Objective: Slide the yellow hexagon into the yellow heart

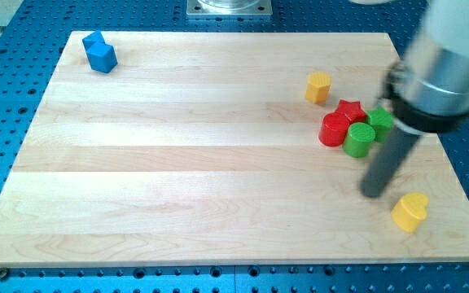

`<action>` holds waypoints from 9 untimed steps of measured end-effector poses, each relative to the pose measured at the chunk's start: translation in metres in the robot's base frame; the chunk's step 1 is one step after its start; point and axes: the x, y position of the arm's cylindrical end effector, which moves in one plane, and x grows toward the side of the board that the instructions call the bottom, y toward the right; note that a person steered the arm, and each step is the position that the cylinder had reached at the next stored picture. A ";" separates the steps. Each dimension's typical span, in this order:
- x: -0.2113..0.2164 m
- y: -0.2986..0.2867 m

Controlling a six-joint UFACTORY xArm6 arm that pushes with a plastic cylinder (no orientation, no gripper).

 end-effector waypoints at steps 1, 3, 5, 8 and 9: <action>-0.060 -0.090; -0.192 -0.098; -0.218 0.024; -0.124 -0.132; -0.143 -0.173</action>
